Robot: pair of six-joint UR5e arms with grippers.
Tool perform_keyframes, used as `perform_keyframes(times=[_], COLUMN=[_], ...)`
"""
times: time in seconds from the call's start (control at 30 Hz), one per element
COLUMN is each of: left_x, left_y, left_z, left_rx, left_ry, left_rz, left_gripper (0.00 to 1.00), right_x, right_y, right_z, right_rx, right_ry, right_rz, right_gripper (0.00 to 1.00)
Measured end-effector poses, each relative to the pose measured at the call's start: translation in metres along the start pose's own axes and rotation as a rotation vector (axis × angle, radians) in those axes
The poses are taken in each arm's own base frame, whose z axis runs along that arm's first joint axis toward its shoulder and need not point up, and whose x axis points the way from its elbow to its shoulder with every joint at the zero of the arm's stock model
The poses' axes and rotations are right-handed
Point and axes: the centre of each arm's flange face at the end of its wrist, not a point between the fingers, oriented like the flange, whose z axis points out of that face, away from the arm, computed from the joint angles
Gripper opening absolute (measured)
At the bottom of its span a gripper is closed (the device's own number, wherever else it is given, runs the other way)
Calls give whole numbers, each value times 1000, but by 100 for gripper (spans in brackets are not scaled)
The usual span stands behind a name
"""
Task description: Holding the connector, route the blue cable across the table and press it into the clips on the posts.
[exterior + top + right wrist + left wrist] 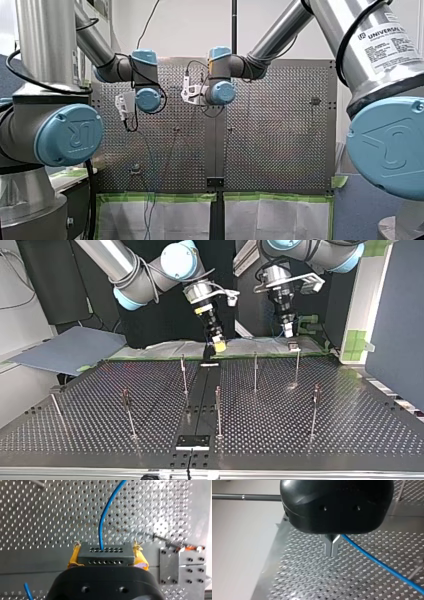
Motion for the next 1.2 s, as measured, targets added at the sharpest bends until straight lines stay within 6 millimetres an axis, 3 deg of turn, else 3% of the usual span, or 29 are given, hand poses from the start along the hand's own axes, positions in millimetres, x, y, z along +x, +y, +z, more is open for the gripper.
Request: perform_keyframes(times=[0.37, 0.7, 1.2], left_x=[-30, -56, -66], left_y=[16, 14, 41], left_z=[37, 66, 91], left_rx=[-71, -78, -107], left_ry=[-62, -99, -103], left_rz=[-20, -29, 16], left_gripper=[2, 2, 2], right_x=[30, 46, 56], right_y=[-25, -35, -42], right_z=[9, 25, 51], right_rx=[31, 41, 50], right_ry=[-1, -14, -40], right_rz=[2, 11, 18], right_gripper=[0, 0, 0])
